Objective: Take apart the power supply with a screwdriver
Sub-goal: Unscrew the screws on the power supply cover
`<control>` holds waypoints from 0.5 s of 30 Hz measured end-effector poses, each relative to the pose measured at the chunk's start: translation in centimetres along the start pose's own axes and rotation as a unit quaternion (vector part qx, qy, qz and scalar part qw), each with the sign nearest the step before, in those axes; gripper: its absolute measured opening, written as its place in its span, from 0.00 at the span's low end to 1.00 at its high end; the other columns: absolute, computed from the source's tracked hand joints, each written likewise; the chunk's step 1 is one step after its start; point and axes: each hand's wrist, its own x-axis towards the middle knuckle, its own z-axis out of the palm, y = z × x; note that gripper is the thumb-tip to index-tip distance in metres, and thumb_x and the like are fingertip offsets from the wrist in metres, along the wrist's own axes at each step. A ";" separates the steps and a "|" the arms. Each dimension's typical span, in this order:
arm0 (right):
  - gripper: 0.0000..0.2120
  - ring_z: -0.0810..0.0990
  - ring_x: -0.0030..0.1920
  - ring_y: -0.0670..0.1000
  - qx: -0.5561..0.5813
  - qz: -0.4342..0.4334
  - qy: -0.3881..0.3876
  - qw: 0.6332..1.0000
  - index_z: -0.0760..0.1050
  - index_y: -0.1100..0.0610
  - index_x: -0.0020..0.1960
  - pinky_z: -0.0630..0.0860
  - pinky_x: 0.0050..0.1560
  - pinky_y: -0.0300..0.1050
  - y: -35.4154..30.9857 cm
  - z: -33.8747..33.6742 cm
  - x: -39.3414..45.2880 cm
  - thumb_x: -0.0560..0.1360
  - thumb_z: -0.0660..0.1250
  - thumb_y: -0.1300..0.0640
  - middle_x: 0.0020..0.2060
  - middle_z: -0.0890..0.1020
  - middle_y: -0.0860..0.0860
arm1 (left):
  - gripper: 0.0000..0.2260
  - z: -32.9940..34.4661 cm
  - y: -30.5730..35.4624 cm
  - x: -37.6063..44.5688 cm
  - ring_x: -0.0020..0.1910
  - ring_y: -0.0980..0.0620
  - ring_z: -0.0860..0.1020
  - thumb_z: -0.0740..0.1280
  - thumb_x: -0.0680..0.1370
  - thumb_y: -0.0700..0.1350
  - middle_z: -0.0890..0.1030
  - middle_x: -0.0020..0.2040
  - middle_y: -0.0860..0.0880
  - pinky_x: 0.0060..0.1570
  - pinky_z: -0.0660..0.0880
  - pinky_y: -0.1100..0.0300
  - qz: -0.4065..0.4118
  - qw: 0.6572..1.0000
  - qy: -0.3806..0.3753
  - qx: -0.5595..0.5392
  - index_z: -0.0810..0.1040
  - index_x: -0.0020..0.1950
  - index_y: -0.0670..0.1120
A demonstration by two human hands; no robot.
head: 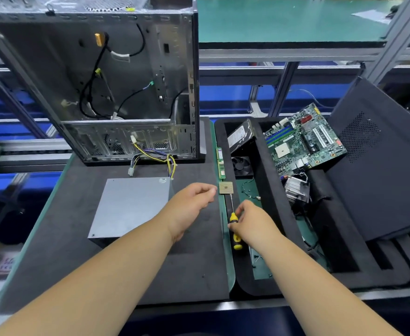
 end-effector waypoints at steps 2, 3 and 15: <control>0.16 0.80 0.42 0.51 -0.043 -0.001 -0.012 0.999 0.68 0.51 0.50 0.79 0.45 0.49 -0.2 0.8 0.1 0.72 0.75 0.51 0.41 0.80 0.48 | 0.16 -1.1 -0.1 -0.3 0.59 0.58 0.79 0.64 0.72 0.60 0.83 0.56 0.56 0.67 0.72 0.51 0.009 1.000 0.009 -0.001 0.81 0.56 0.58; 0.16 0.80 0.42 0.51 -0.048 -0.002 -0.014 0.999 0.68 0.51 0.50 0.79 0.44 0.48 -0.4 1.0 0.1 0.72 0.75 0.51 0.40 0.80 0.48 | 0.15 -1.6 -0.2 -0.5 0.58 0.59 0.79 0.64 0.72 0.59 0.83 0.54 0.57 0.67 0.72 0.51 0.015 1.000 0.015 -0.001 0.81 0.56 0.58; 0.11 0.78 0.47 0.52 -0.049 0.011 0.016 0.999 0.70 0.51 0.51 0.71 0.45 0.48 -2.5 1.3 0.4 0.77 0.68 0.46 0.46 0.78 0.49 | 0.10 -9.8 0.2 -1.5 0.55 0.56 0.80 0.67 0.79 0.41 0.84 0.53 0.53 0.58 0.73 0.64 0.133 0.982 0.119 -0.065 0.83 0.52 0.56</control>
